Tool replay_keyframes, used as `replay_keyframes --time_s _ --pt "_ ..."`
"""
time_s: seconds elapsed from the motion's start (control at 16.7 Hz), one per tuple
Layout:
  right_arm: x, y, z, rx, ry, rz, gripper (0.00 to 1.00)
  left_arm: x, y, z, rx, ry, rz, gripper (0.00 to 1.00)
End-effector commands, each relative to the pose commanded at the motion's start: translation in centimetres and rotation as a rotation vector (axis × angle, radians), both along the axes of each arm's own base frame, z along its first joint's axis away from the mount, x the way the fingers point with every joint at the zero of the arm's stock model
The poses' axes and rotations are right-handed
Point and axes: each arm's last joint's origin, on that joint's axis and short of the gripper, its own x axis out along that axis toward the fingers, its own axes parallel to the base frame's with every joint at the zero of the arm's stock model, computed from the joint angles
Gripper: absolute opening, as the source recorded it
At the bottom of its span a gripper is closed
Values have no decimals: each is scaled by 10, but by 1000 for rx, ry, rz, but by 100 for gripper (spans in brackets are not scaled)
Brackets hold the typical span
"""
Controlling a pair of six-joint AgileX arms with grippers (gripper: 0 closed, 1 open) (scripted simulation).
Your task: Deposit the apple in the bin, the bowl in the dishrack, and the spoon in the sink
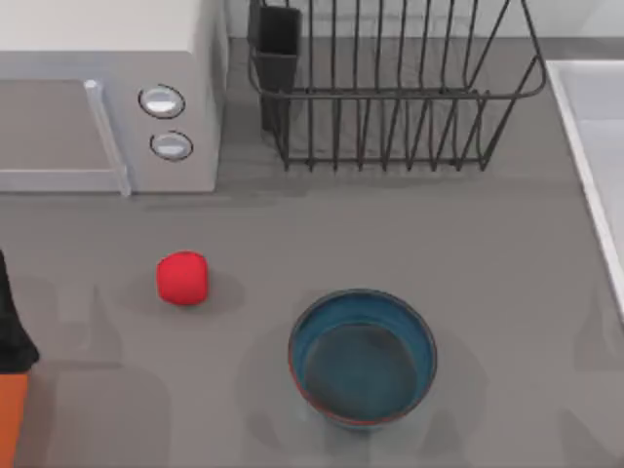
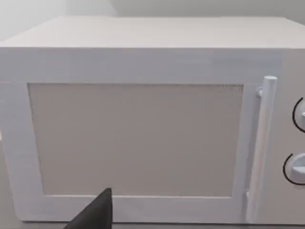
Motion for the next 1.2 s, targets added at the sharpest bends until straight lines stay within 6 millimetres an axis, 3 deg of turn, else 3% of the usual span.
replay_keyframes --time_s 0.3,0.54,0.84,1.2 --pt "0 0 0 0 0 0 100 1 -3 8 -6 44 -26 100" --pt "0 0 0 0 0 0 100 12 -11 27 -23 247 -95 100" --pt "0 0 0 0 0 0 100 47 -33 35 -12 735 -169 100" --pt "0 0 0 0 0 0 100 103 -75 15 82 1418 -125 100"
